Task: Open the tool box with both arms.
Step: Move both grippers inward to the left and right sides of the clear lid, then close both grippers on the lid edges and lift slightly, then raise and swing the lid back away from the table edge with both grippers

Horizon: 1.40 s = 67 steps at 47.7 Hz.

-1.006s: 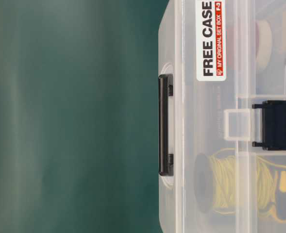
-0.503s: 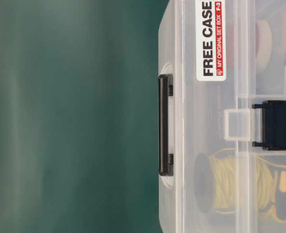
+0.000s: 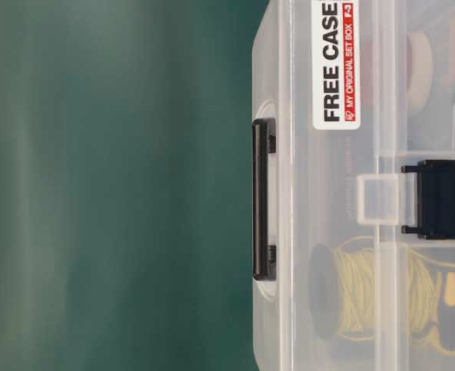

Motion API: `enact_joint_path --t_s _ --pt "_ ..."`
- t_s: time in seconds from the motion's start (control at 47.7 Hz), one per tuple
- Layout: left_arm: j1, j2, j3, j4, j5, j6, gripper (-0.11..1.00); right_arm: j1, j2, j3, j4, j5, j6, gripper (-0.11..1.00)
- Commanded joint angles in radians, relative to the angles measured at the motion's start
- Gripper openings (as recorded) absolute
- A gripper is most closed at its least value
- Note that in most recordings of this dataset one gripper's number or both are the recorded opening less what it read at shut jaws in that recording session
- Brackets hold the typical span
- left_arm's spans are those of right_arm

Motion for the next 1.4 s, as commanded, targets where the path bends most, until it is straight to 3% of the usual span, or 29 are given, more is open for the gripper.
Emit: enact_joint_path --t_s 0.0,0.44,1.383 --pt "-0.014 0.011 -0.04 -0.002 -0.015 0.002 0.9 -0.002 -0.006 -0.057 0.003 -0.017 0.003 0.85" --pt "-0.014 0.015 -0.063 -0.003 -0.012 -0.006 0.9 -0.002 -0.009 -0.078 0.003 -0.014 0.005 0.85" --pt "0.025 -0.152 -0.057 -0.003 -0.005 -0.008 0.86 -0.041 -0.144 -0.092 0.003 -0.017 0.006 0.85"
